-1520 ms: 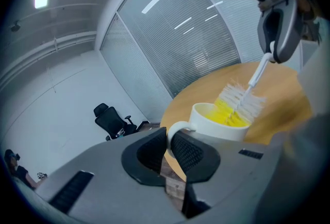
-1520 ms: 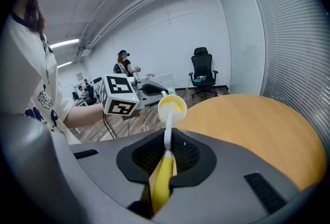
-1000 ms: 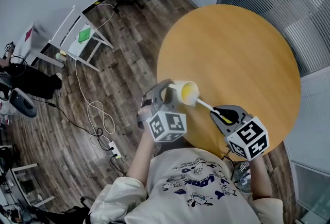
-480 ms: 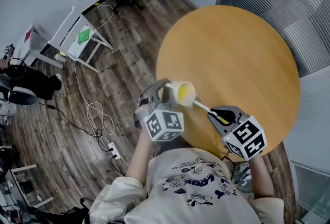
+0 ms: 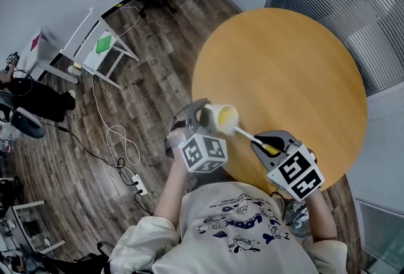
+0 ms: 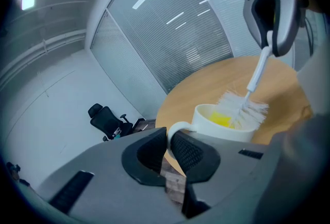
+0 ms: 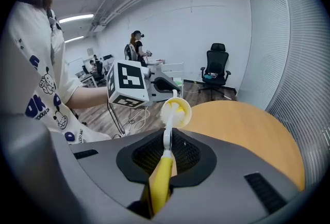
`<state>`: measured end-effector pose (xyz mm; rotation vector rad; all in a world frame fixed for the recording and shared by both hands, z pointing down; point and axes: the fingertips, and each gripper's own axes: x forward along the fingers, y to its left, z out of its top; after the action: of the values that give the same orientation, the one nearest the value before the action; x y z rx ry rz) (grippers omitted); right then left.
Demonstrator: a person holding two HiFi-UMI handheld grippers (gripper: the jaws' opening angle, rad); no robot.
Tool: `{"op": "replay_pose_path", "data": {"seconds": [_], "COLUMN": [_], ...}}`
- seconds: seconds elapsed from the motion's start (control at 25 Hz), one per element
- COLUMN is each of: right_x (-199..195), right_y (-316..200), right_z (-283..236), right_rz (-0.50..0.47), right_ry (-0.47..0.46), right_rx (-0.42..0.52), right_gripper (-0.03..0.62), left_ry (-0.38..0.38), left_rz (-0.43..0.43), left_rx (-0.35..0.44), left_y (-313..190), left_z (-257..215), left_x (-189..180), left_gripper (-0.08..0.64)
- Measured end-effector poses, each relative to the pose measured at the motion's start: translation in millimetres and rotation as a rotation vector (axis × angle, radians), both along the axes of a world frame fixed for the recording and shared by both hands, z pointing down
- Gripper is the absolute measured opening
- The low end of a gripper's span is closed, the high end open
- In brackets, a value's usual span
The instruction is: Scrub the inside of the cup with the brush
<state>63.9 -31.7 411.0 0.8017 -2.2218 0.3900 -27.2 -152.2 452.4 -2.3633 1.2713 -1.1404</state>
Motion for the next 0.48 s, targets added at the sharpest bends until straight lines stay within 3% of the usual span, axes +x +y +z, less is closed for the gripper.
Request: {"op": "replay_pose_path", "data": {"seconds": [0.24,0.48], "right_x": [-0.9,-1.3], "right_y": [-0.7,0.0], "right_z": [-0.8,-1.1], "right_rz": [-0.024,-0.036], "right_ry": [0.036,0.044], "right_rx": [0.009,-0.006], "right_gripper": [0.048,0.048], "left_ry": [-0.033,-0.086], "left_rz": [0.024,0.102], "left_rx": [-0.009,0.005], "left_y": [5.3,12.8], "left_z": [7.6,8.8], "left_x": [3.4,7.1], "left_gripper": [0.035,0.035]}}
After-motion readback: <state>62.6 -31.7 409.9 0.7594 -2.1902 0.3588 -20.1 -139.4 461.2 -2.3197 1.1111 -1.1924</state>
